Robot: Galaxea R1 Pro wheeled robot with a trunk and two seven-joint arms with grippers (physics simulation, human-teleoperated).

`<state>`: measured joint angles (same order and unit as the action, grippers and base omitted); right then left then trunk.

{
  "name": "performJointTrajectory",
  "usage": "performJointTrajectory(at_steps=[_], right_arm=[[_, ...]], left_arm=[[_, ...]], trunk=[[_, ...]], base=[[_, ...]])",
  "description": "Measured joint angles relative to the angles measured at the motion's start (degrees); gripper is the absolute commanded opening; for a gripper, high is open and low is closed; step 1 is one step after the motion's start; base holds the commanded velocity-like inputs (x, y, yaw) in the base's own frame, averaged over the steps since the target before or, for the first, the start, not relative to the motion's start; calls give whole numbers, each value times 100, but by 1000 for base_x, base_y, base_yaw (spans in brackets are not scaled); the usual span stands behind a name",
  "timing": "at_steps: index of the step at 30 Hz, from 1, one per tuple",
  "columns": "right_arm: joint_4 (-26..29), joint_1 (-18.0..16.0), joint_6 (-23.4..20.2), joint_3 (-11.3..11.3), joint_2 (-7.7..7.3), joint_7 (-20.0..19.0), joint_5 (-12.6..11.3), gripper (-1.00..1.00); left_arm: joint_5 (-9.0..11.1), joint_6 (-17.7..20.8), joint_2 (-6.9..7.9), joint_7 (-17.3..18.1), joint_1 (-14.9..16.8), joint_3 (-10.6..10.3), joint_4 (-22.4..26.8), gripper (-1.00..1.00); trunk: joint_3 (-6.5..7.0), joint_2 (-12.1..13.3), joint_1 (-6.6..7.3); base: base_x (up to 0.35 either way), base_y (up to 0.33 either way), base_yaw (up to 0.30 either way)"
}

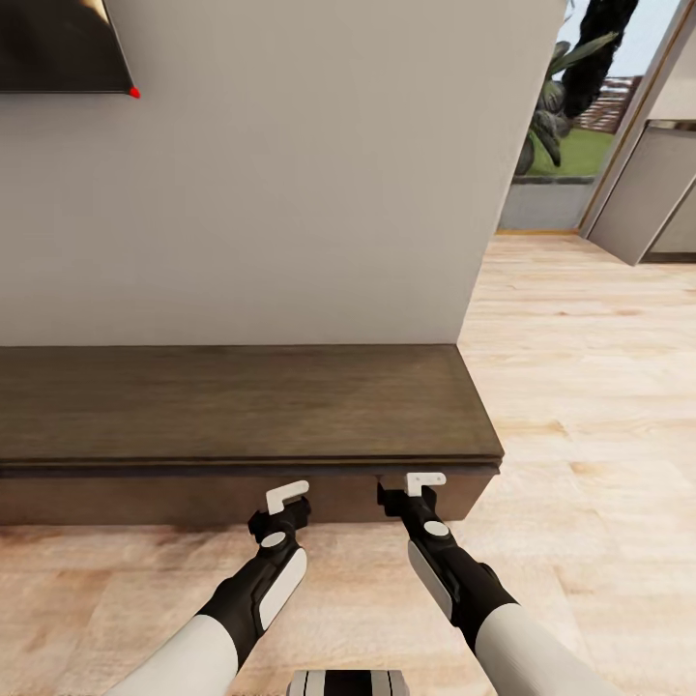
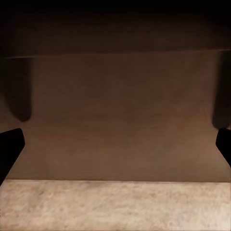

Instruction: Place each of the two pumpkins and all three candles from the living room inside a cabinet in the living room (use any cabinet), then make sure every cabinet is closed, and position the cauldron so it is next to a table in the living room.

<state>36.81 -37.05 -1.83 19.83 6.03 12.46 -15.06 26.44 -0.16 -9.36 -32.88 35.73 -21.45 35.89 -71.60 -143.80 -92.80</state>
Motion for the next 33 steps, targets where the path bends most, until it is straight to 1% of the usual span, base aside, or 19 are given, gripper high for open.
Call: performJointTrajectory(at_steps=[4, 14, 19, 20, 22, 24, 25, 27, 28, 29, 31, 32, 33], right_arm=[[5, -1, 0, 5, 0, -1, 3, 100], [2, -1, -4, 5, 0, -1, 3, 100], [33, -1, -62, -1, 8, 4, -16, 100], [41, -1, -136, -13, 8, 6, -38, 100], [51, -5, -405, -36, 10, 7, -64, 100], [87, -13, -806, -56, 11, 10, -75, 100], [140, -15, -1062, -63, 18, 11, -78, 100], [253, -17, -1302, -68, 23, 16, -78, 100], [330, -20, -1483, -72, 29, 18, -81, 100], [364, -24, -1636, -88, 29, 19, -87, 100], [411, -34, -1932, -234, 32, 23, -94, 100], [434, -37, -2040, -354, 33, 25, -94, 100], [474, -37, -2159, -544, 33, 30, -92, 100]], left_arm=[[0, 1, -1, 1, 0, 0, 0, 100], [6, 15, -1, 9, 0, -1, 6, 100], [27, 68, 0, 13, 0, 4, 64, 100], [36, 117, 0, 12, 1, 13, 70, 100], [52, 300, 1, 8, 1, 38, 101, 100], [56, 603, 6, 4, 1, 61, 240, 100], [63, 854, 9, 0, 0, 63, 445, 100], [74, 1209, 14, -12, -13, 64, 755, 100], [75, 1502, 16, -22, -26, 68, 961, 100], [74, 1703, 17, -29, -32, 82, 1088, 100], [71, 2043, 18, -35, -39, 146, 1300, 100], [72, 2167, 19, -37, -40, 190, 1365, 100], [73, 2255, 19, -37, -41, 237, 1412, 100]], trunk=[[0, 0, -3], [0, 0, -4], [0, 0, -4], [0, 0, -3], [0, 0, -3], [0, 0, -3], [1, 0, -2], [1, 0, -1], [1, 0, 0], [1, 0, 0], [1, 0, 0], [22, 1, 3], [44, 2, 6]], base=[[-256, 0, 0], [-343, 0, 0], [-339, 0, 0], [-287, 0, 0], [-285, 0, 0], [-235, 0, 0], [-118, 0, 0], [-50, 0, 0], [-25, 0, 0], [-16, 0, 0], [-8, 0, 0], [-3, 0, 0], [-2, 0, 0]])
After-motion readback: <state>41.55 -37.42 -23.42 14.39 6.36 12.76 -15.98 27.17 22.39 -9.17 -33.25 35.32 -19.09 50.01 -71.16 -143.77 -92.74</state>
